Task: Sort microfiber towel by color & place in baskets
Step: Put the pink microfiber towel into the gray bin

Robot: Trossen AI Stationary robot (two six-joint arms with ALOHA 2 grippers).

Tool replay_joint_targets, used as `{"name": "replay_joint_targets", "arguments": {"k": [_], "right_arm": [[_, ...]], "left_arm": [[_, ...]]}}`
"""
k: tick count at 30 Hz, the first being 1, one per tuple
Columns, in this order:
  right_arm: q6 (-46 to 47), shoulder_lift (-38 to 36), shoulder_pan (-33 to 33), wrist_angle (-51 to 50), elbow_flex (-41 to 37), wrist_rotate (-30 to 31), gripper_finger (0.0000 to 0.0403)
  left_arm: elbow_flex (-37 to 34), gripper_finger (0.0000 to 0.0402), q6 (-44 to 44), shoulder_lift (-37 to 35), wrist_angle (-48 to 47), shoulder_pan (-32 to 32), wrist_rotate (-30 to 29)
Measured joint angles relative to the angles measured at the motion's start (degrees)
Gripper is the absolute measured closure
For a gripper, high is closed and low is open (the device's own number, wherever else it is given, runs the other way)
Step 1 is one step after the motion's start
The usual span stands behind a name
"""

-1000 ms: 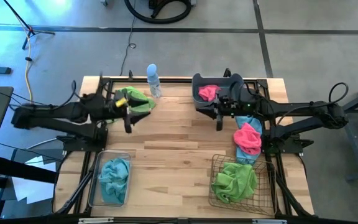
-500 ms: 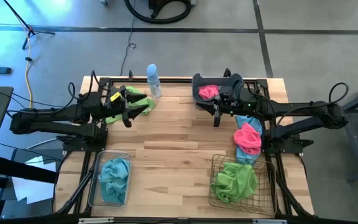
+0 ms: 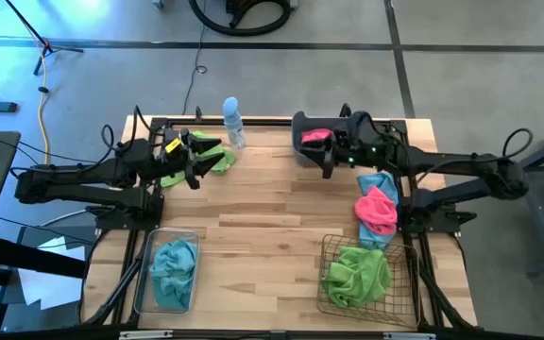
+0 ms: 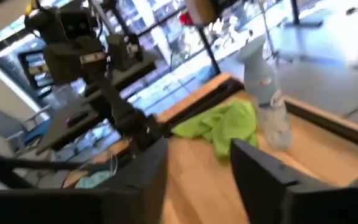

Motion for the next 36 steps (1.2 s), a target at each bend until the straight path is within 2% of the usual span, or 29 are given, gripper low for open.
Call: {"name": "replay_joint_targets", "arguments": {"k": [3, 6, 10, 12, 15, 18, 20, 28, 36], "right_arm": [[0.5, 0.0, -2.3, -2.1, 0.0, -7.3, 0.0179], [2.9, -0.7, -3.6, -7.4, 0.3, -13.3, 0.0147], [-0.9, -1.1, -3.8, -30.2, 7.0, -15.8, 0.0140], [-3.3, -0.9, -3.8, -42.7, 11.9, -14.6, 0.0140], [-2.5, -0.1, -3.8, -58.2, 18.4, -9.3, 0.0140], [3.8, 0.8, -3.8, -69.0, 21.9, -3.1, 0.0140], [9.5, 1.3, -3.8, -74.7, 22.1, -1.2, 0.0140], [22.3, 1.6, 0.3, -89.3, 13.4, -2.2, 0.0140], [31.4, 1.6, 5.8, -85.7, 2.8, -5.1, 0.0140]], "left_arm": [[0.0, 0.0159, -1.1, 0.0, 0.0, 0.0, -0.1], [0.0, 0.0159, -1.4, 0.0, 0.0, 0.0, -0.1], [0.0, 0.0159, -1.1, 0.0, -0.1, 0.0, -0.4], [0.0, 0.0159, -0.7, 0.0, -0.1, 0.0, -0.6], [0.0, 0.0159, -0.4, 0.0, -0.1, 0.0, -1.0], [0.0, 0.0159, -0.5, 0.0, -0.2, 0.0, -1.2], [0.0, 0.0159, -0.7, 0.0, -0.2, 0.0, -1.1], [0.0, 0.0159, -1.0, 0.0, -0.4, 0.0, -0.8], [0.0, 0.0159, -1.4, 0.0, -1.2, 0.0, -0.1]]}}
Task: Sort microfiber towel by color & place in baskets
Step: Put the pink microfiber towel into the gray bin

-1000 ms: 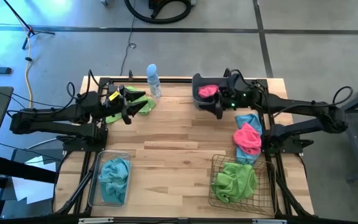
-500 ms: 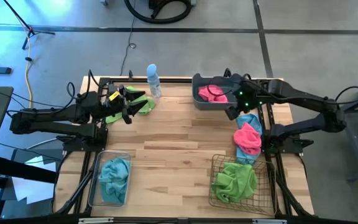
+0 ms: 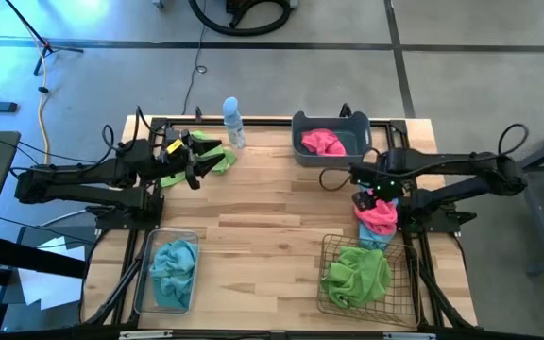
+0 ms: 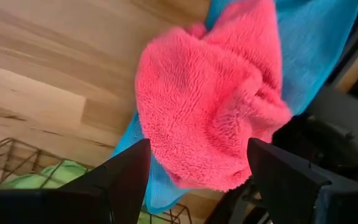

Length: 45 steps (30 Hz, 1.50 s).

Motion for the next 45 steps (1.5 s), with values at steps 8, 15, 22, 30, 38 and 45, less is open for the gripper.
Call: {"name": "replay_joint_targets", "arguments": {"k": [8, 15, 22, 30, 38, 45], "right_arm": [[4.6, 0.0, 1.5, 5.2, -7.6, 0.3, 0.0140], [5.6, 0.0, 1.5, 8.6, -9.6, 2.7, 0.0140], [6.1, 1.4, 1.5, 8.7, -10.2, 3.5, 0.0140], [5.6, 6.9, 1.5, 8.8, -10.2, 3.3, 0.0140], [4.6, 11.6, 1.8, 8.6, -10.2, 3.1, 0.0168], [3.8, 12.5, 5.0, 8.7, -10.1, 2.8, 0.0305]], "left_arm": [[0.0, 0.0159, 0.0, 0.0, 0.0, 0.0, 0.0], [0.0, 0.0159, 0.0, 0.0, 0.0, 0.0, 0.0], [0.0, 0.0159, 0.0, 0.0, -0.1, 0.0, 0.0], [0.0, 0.0159, 0.8, 0.0, -0.2, 0.0, 0.0], [0.0, 0.0159, 1.5, 0.0, -0.2, 0.0, 0.0], [0.0, 0.0159, 1.5, 0.0, -0.2, 0.0, 0.0]]}}
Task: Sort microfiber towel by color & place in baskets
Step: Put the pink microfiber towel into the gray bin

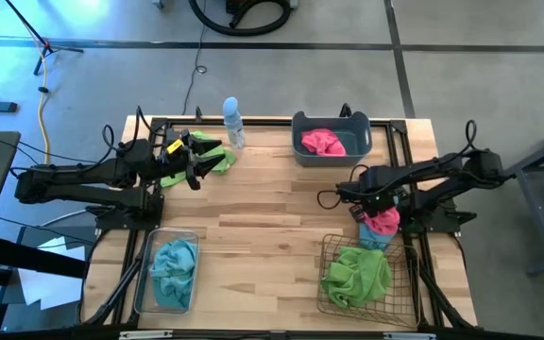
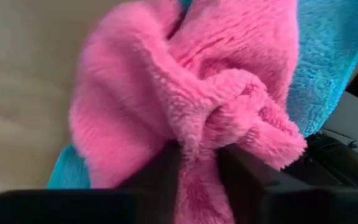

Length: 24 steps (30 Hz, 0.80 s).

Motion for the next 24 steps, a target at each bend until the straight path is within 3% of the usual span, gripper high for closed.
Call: {"name": "replay_joint_targets", "arguments": {"k": [2, 4, 13, 24], "right_arm": [[-1.3, -0.3, 1.0, -0.9, 0.9, -0.7, 0.0367], [-2.5, -0.5, 1.8, -1.8, 2.4, -0.8, 0.0390], [-8.8, -2.8, 2.7, -11.1, 15.3, -0.3, 0.0399], [-11.5, -6.3, 2.7, -11.7, 34.6, 8.7, 0.0402]], "left_arm": [[0.0, 0.0159, 0.0, 0.0, 0.0, 0.0, 0.0], [0.0, 0.0159, 0.0, 0.0, 0.0, 0.0, 0.0], [0.0, 0.0159, 0.0, 0.0, 0.0, 0.0, 0.0], [0.0, 0.0159, 0.0, 0.0, 0.0, 0.0, 0.0]]}}
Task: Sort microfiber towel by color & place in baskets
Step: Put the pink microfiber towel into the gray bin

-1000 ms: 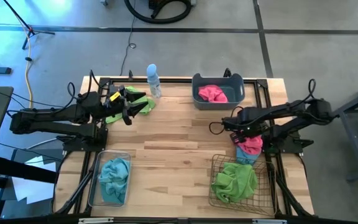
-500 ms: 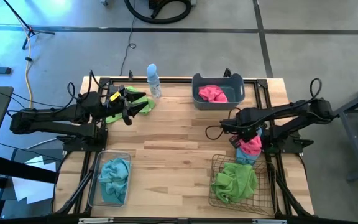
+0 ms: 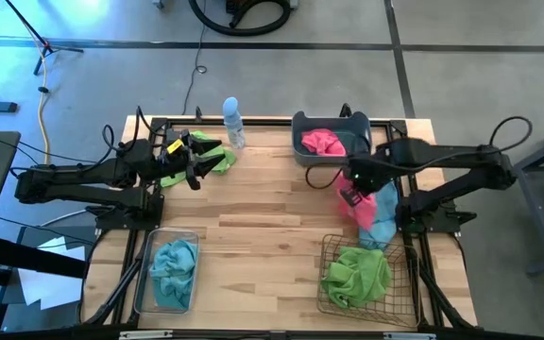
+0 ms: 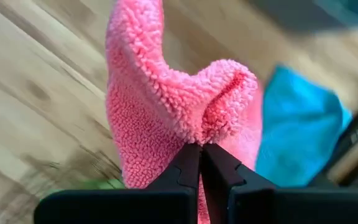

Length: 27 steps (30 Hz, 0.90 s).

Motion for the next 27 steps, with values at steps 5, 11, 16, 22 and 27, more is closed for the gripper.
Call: {"name": "replay_joint_targets", "arguments": {"k": [5, 11, 16, 22, 27], "right_arm": [[-3.6, 0.0, 0.0, 3.3, 8.5, 3.2, 0.0402], [-11.7, 0.0, -2.4, 8.5, 17.3, 4.9, 0.0403], [-19.9, 0.0, -7.2, 15.0, 21.3, 4.8, 0.0403], [-28.9, 0.0, -14.8, 25.6, 22.6, 1.4, 0.0403], [-32.5, 0.2, -21.0, 29.4, 22.6, -2.2, 0.0403]], "left_arm": [[0.0, 0.0159, 0.0, 0.0, 0.0, 0.0, 0.0], [0.0, 0.0159, 0.0, 0.0, 0.0, 0.0, 0.0], [0.0, 0.0159, 0.0, 0.0, 0.0, 0.0, 0.0], [0.0, 0.0159, -0.1, 0.0, 0.0, 0.0, 0.0], [0.0, 0.0159, -0.2, 0.0, 0.0, 0.0, 0.0]]}}
